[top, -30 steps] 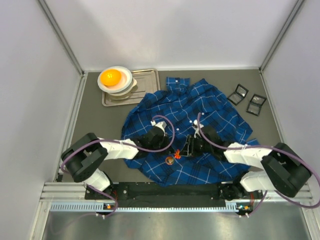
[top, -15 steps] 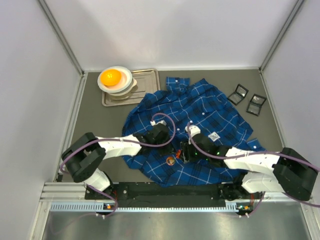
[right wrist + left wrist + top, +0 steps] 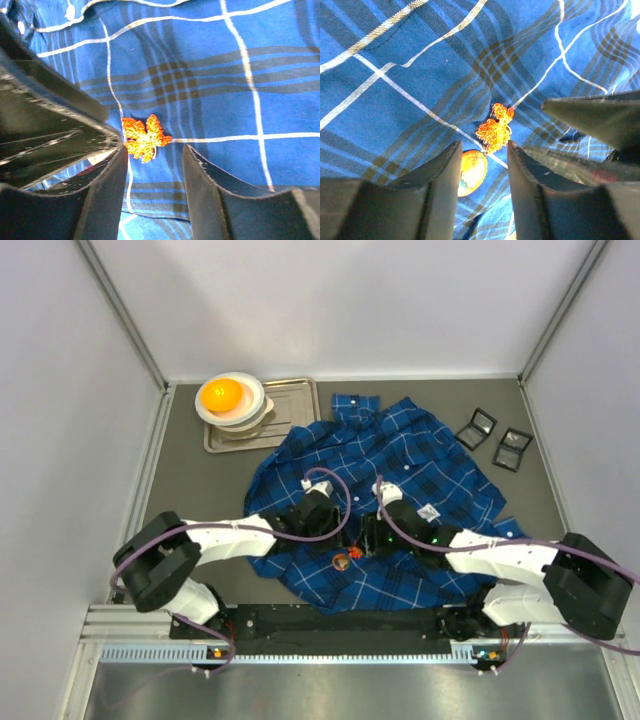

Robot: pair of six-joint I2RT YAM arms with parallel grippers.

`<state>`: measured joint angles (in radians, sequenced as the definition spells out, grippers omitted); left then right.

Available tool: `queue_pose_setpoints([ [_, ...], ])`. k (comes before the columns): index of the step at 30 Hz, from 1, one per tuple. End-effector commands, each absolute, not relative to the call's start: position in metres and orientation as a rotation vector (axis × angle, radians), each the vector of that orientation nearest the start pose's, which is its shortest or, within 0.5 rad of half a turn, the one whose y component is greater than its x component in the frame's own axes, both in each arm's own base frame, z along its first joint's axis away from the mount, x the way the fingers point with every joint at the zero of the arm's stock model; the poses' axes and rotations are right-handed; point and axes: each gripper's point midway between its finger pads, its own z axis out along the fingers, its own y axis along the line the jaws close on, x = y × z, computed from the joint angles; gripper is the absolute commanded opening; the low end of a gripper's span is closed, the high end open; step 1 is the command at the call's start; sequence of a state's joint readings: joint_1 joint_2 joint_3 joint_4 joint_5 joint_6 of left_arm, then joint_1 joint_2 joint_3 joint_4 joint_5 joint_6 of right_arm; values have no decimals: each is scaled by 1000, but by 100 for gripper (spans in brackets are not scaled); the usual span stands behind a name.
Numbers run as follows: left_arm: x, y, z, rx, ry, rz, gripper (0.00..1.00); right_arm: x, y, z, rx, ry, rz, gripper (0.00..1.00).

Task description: Remove the brooch from the garment

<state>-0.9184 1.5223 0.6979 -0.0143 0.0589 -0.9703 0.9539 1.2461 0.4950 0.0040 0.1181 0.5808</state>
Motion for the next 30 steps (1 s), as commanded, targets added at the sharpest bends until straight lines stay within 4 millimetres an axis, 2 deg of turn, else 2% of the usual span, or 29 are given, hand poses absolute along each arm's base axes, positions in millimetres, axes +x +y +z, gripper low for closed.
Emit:
queue_pose_setpoints([
  [1,200,-319,82,71,2433,-915,50,190,261,74,-291,2295,802,46],
  [4,197,-316,90,84,2426,-931,50,191,256,82,-265,2287,894,40],
  [8,178,-326,85,100,2482,-1047,32,193,251,86,-237,2277,945,31],
  [9,173,-329,83,111,2499,-1069,25,192,253,87,-252,2279,967,31],
  [12,157,-339,75,149,2554,-1102,16,191,260,88,-264,2286,1012,32],
  [15,154,-343,69,148,2565,-1094,13,191,265,86,-253,2292,1067,32],
  [20,161,-337,54,119,2577,-1016,9,192,271,83,-254,2300,1126,33],
  [26,167,-333,37,111,2585,-946,7,188,279,69,-280,2335,1192,39],
  [30,171,-333,29,101,2582,-918,5,192,279,64,-266,2339,1208,40],
])
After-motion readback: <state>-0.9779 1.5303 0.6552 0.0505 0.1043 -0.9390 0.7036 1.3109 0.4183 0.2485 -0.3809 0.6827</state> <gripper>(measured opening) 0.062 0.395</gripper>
